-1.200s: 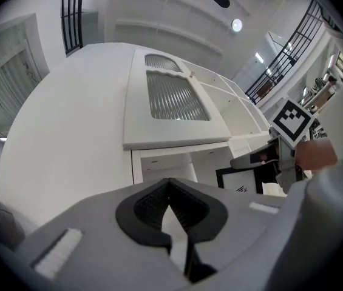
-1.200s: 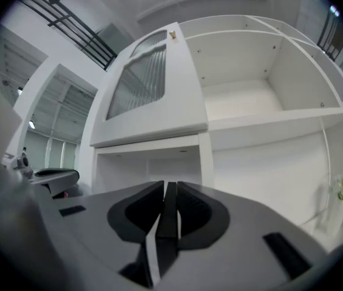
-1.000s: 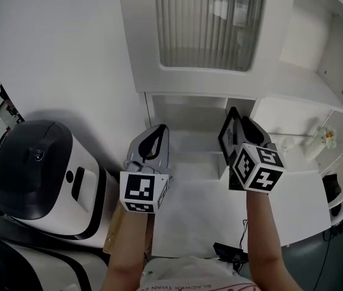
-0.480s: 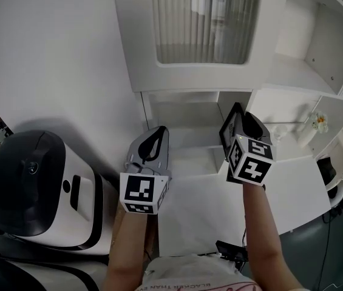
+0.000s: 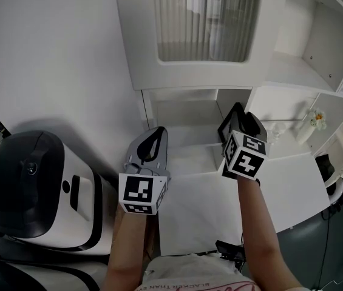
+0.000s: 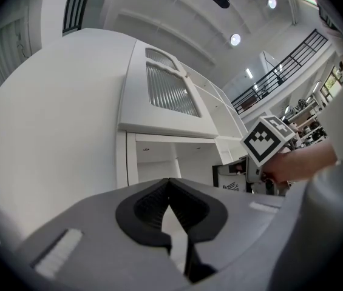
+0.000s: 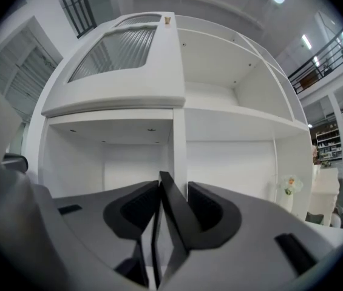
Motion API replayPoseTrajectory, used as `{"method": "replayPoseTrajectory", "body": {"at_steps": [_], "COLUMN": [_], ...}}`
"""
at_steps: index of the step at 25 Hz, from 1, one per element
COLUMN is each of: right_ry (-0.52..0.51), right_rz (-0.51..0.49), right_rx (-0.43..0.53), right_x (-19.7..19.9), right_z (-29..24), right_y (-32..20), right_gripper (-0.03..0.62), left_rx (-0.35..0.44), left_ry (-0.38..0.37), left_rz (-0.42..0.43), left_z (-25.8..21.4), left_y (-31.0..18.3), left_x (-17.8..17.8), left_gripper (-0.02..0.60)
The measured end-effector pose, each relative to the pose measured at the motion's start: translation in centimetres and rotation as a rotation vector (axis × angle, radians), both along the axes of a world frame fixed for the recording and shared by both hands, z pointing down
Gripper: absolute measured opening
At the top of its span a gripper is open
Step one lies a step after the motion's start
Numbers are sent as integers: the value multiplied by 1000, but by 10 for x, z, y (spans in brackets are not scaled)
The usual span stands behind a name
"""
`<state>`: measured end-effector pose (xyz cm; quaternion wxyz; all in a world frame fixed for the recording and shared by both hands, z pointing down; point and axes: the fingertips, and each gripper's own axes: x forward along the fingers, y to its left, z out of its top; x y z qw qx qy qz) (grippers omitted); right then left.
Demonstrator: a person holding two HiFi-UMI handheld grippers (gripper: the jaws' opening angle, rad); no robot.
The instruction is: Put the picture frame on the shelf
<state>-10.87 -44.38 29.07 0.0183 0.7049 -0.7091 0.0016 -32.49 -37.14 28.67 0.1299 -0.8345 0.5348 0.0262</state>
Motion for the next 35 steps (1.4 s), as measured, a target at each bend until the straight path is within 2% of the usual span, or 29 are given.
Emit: {"method": "replayPoseTrajectory", "body": {"at_steps": [5,7,22,25,30,35], "right_ry": [-7,-14,0,11,4,8], "right_rz": [55,69,172,170,152,101], "right_rx": [31,38,4,-2,10,33], "right_x": [1,1,0,-1,-1,-2], "right_z": [-5,-6,5,5,3,-2], "right_y": [-12,-17,-56,-59,-54,-33], "right_gripper": [214,232,252,258,314,325], "left_rx": [-4,-4,-15,-17,-23,-24], "left_ry": [0,0,-9,-8,-7,-24], "left_rz": [-10,-15,-28,-28,-18,-7], "left_z": [3,2,4,4,6,14], "left_y": [-1,-2,-7,-5,0,7], "left_x": [-6,-8,-17,-17,-14,-6], "left_gripper": [8,8,8,8,8,8]}}
